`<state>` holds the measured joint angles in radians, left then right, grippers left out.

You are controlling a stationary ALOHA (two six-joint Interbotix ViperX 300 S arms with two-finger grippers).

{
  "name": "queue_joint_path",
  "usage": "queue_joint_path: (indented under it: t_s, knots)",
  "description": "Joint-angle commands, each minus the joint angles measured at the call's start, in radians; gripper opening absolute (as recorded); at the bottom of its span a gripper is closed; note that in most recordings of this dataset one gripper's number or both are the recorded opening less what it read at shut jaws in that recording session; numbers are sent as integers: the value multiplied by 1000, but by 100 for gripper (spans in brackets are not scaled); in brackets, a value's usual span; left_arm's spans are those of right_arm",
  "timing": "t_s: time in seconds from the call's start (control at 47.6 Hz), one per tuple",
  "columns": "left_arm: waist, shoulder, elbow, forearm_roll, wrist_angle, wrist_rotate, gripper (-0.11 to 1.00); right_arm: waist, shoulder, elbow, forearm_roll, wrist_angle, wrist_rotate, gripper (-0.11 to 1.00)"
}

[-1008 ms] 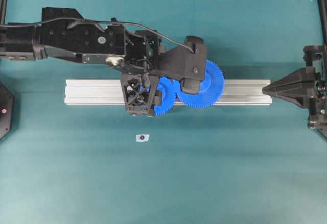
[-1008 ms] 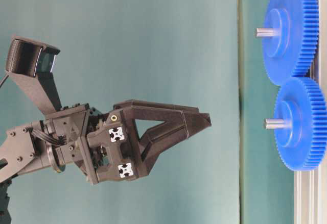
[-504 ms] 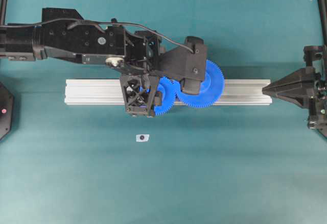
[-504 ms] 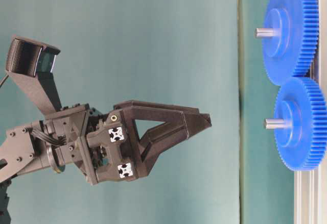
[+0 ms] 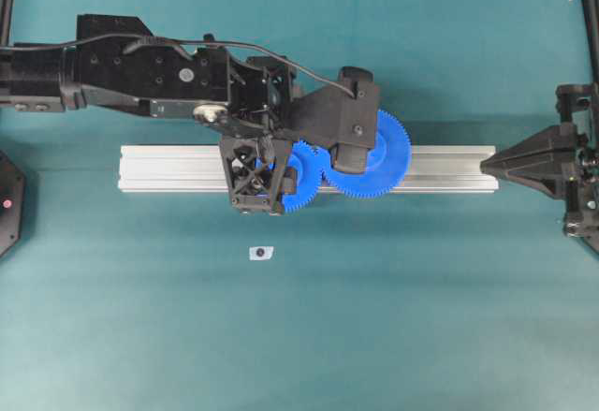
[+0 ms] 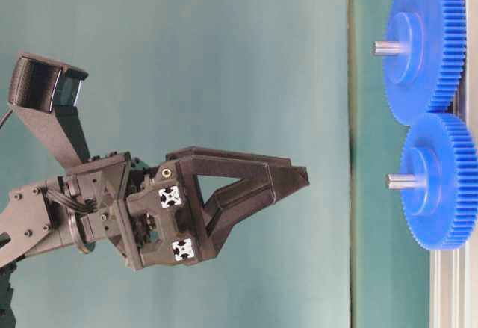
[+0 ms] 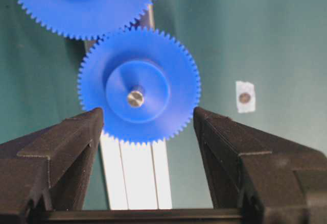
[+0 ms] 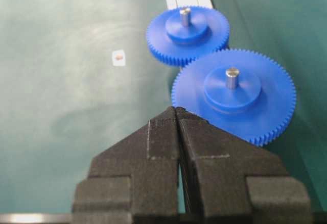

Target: Find the location of the shaft and insert the small gear.

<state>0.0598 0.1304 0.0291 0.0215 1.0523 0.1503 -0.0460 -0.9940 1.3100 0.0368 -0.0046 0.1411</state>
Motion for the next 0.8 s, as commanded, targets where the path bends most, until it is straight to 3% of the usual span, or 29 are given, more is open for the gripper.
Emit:
queue_joint_path:
  t_s: [0.0,0.777]
  knots:
    - [-5,-37,-23,2,-3,-3,69,-2,6,-11,0,-5,8,1]
    - [-5,-31,-18,5,6,-3,69,-2,6,-9,0,-5,9,1]
